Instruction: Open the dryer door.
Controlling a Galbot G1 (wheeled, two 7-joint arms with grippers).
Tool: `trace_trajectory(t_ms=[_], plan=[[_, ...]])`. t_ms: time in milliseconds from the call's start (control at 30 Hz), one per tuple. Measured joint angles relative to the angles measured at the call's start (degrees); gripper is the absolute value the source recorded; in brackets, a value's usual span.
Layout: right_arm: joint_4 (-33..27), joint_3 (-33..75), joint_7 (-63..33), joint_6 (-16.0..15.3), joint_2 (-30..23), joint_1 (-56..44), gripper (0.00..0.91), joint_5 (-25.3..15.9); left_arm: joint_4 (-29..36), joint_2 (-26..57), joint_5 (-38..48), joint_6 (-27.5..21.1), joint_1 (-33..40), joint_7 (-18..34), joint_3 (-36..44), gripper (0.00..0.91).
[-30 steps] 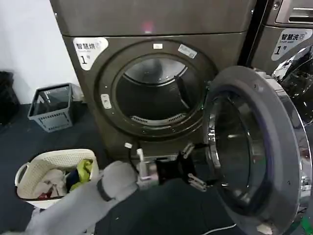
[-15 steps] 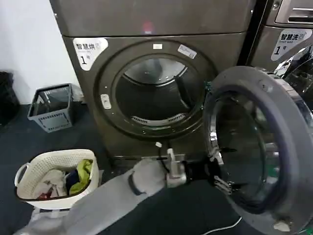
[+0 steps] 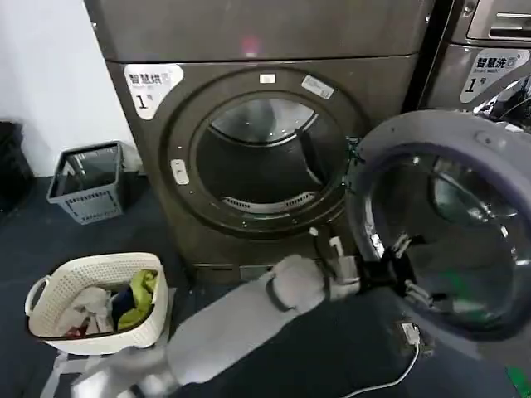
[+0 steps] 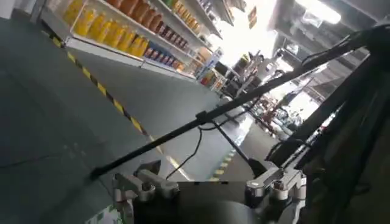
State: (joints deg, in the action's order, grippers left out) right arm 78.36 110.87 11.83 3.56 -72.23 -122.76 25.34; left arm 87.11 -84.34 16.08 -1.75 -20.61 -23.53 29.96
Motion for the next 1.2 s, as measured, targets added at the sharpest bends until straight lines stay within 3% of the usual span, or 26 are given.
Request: trace_trajectory(t_ms=[300,667,1200], plan=[[0.84,-0.42,0.19,-0.07,-0.64,0.41,0.907,0.21,-8.39,-6.34,-5.98,2.88,1.83,3.47,-0.42,0.907],[1.71,-0.72,0.35,-0.07,-0.96,0.57,0.907,0.46,-15.67,-7.86,-12.19,1.92,3.49,12.35,-1.64,0.907],[2.10,-1.46,0.53,-0.31,-0.87,0.92,0.907,0.56,-15.65,-7.86,-11.87,1.44,3.48,12.78,-1.78,0.907]])
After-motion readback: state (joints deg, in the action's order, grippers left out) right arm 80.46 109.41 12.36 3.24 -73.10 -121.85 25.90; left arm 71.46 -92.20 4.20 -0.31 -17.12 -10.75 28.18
